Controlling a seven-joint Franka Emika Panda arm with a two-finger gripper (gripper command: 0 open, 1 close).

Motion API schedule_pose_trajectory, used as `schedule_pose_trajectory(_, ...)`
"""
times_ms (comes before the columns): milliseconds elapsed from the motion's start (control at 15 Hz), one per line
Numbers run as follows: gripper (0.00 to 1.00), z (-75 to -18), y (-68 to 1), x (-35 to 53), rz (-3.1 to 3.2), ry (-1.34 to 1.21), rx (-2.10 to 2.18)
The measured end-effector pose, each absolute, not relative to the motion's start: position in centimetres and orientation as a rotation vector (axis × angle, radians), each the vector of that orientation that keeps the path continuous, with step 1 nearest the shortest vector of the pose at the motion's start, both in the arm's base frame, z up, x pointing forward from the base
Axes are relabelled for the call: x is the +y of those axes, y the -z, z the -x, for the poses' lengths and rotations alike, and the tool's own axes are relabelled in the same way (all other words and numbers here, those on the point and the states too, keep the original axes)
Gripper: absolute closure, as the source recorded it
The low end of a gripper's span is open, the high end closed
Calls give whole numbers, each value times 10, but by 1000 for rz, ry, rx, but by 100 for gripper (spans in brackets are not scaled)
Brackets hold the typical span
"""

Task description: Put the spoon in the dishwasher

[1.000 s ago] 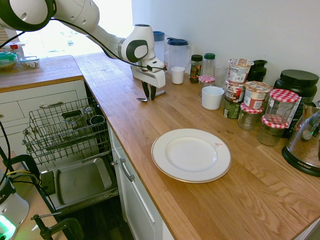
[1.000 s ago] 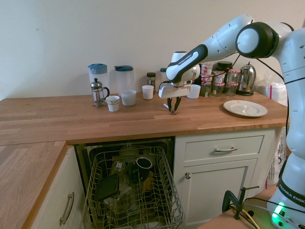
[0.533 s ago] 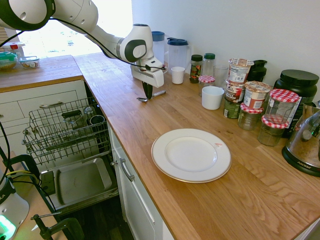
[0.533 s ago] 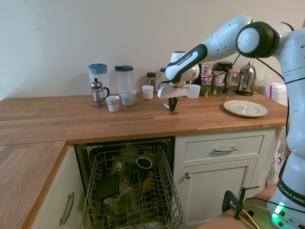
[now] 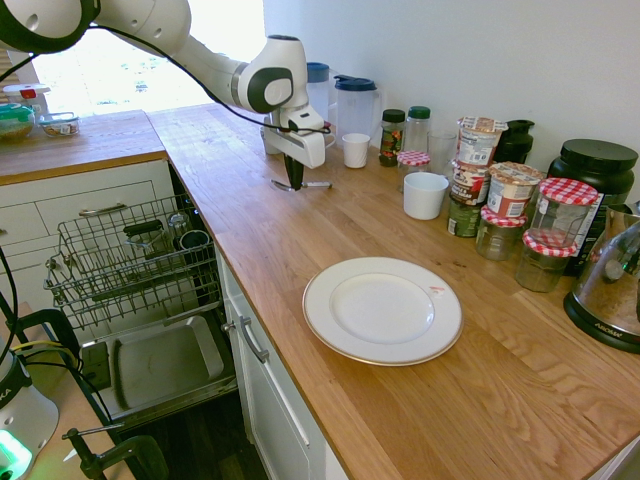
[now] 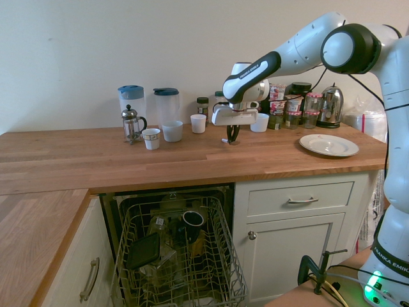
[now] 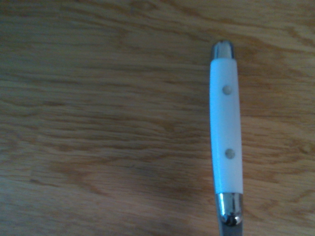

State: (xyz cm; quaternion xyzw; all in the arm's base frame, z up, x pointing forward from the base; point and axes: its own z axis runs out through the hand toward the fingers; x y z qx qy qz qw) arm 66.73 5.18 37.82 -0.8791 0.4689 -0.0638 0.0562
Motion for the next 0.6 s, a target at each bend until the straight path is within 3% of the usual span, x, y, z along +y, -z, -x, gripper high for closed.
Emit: schedule_pose_trajectory(600,100,-536,-424,177,2616,280,1471)
